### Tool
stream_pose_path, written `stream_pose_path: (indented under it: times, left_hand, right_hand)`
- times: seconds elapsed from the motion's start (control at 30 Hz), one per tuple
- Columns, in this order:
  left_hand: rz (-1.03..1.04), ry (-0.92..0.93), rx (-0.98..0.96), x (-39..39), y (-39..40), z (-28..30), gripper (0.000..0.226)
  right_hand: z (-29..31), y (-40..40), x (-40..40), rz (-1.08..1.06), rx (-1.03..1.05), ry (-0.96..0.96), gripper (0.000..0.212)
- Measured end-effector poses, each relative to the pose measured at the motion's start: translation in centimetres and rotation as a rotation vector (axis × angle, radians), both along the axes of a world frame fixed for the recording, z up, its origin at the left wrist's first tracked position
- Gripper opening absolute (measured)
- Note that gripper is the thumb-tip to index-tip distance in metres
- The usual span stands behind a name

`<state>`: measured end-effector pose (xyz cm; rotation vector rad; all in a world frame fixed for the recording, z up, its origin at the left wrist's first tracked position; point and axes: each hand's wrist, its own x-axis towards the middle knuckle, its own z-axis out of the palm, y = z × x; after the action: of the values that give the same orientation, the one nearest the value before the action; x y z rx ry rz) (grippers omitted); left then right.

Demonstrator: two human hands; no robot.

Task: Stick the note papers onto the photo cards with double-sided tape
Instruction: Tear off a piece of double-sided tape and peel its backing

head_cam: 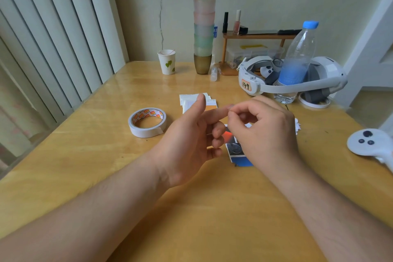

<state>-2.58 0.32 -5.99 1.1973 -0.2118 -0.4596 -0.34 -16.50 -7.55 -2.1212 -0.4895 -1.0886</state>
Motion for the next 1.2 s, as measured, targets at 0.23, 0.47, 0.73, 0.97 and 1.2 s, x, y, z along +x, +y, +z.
stream_pose_path:
  times: [0.23, 0.47, 0.73, 0.97, 1.2]
  left_hand:
    - [-0.004, -0.055, 0.043, -0.34, -0.5, -0.14, 0.067]
    - [-0.005, 0.054, -0.092, -0.04, -0.04, 0.12, 0.071]
    - [-0.005, 0.056, -0.107, 0.14, 0.14, 0.18, 0.072]
    - [0.026, -0.032, -0.004, -0.33, -0.21, -0.01, 0.066]
    - [0.035, -0.086, 0.052, -0.43, -0.58, -0.07, 0.067]
  right_hand:
    - [-0.09, -0.04, 0.36, -0.051, -0.105, -0.023, 0.016]
    - [-0.45, -0.1, 0.73, 0.026, -0.026, 0.023, 0.009]
    - [-0.25, -0.39, 0.45, 0.06, -0.062, -0.014, 0.003]
    - [-0.04, -0.45, 0.31, 0.005, -0.099, -0.044, 0.004]
    - [-0.05, -0.19, 0.44, 0.0, -0.074, -0.021, 0.011]
